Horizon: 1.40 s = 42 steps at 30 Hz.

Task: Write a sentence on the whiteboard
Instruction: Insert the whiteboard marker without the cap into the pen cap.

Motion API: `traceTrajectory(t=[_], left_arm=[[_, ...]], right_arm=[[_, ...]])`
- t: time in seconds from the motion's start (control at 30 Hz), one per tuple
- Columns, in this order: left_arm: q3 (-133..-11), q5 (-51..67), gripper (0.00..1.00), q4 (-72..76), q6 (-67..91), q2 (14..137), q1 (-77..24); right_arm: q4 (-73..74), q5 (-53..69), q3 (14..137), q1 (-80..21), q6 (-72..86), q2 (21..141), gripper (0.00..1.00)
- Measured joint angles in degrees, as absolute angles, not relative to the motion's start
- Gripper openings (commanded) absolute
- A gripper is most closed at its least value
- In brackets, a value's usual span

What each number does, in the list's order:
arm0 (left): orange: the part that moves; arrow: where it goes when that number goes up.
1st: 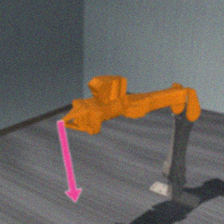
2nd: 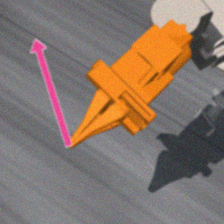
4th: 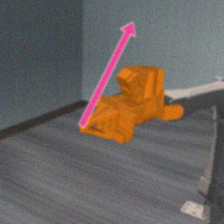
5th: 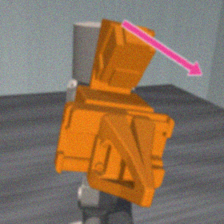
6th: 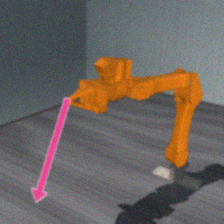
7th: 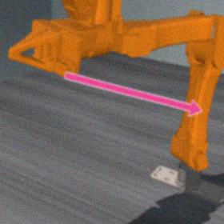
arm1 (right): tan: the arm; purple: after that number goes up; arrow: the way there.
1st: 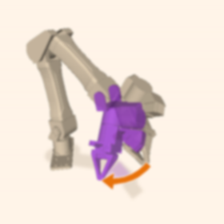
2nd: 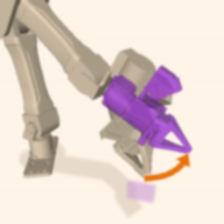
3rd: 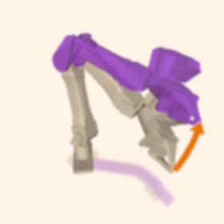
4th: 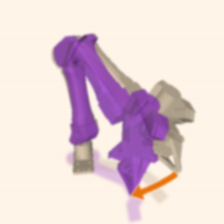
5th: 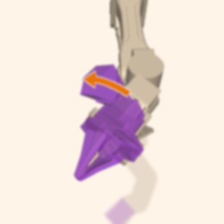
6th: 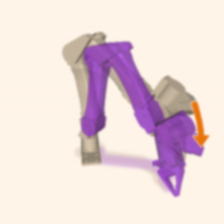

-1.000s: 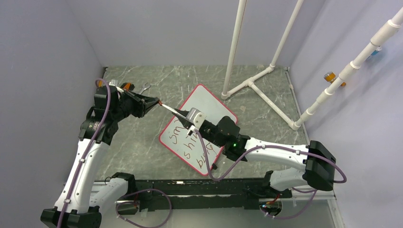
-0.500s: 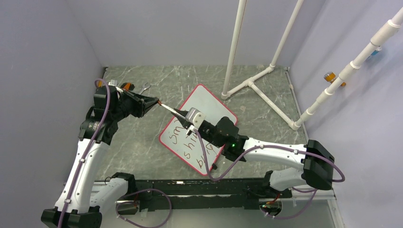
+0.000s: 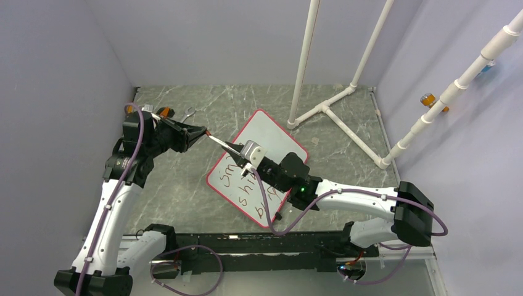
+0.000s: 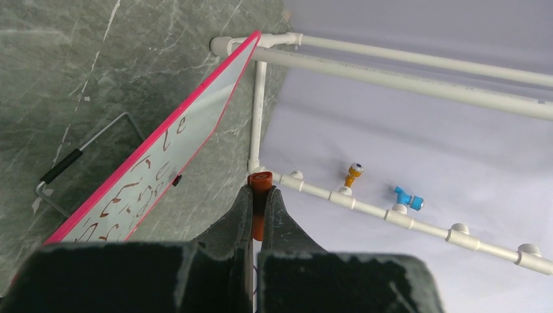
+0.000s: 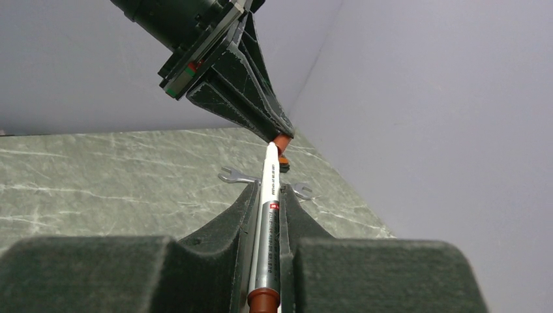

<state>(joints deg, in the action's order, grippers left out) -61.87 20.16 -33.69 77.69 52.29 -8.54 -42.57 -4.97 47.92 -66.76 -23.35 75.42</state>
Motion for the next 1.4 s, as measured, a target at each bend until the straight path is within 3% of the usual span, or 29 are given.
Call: traceTrajectory(t=[1.4], left_arm=[[-60.0,20.3,0.00,-30.9,80.1,51.6,-8.2]], right_arm=[[-42.6,-9.1,47.9,-68.2,-23.4,76.9,0.00]])
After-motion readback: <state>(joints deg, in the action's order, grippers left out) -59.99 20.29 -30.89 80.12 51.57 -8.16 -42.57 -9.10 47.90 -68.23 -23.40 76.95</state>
